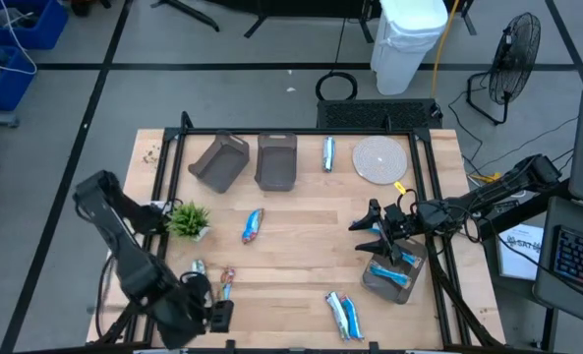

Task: Pick and place Granola Bars by type
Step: Put the yellow granola bar into the bottom black transparent bin

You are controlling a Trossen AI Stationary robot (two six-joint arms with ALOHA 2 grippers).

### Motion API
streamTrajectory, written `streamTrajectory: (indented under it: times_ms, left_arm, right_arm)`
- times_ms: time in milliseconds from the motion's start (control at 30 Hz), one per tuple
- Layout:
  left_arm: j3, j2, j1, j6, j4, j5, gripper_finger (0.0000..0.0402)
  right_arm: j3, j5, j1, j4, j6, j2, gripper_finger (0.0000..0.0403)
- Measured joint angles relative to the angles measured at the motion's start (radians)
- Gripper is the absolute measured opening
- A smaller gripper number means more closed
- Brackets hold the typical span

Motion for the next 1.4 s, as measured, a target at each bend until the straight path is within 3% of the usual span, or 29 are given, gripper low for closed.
streamTrajectory:
  times_ms: [233, 567, 767, 1000, 1400]
  left_arm:
    - [0.000, 0.130, 0.005, -0.042, -0.269, 0.088, 0.0298]
    - [0.000, 0.242, 0.054, -0.034, -0.680, 0.065, 0.0261]
    - [-0.084, 0.251, 0.078, -0.048, -0.596, 0.042, 0.0245]
    - [-0.205, 0.252, 0.118, -0.050, -0.503, 0.102, 0.0229]
    - [-0.305, 0.252, 0.141, -0.055, -0.419, 0.100, 0.0213]
  right_arm:
    - [0.000, -0.003, 0.000, 0.000, 0.011, 0.000, 0.0263]
    - [0.000, -0.005, 0.000, 0.000, 0.016, 0.000, 0.0263]
    - [0.000, -0.006, 0.000, 0.000, 0.056, 0.000, 0.0263]
    - [0.000, -0.027, 0.000, 0.000, 0.091, 0.000, 0.0263]
    - [0.000, -0.027, 0.000, 0.000, 0.143, 0.000, 0.0263]
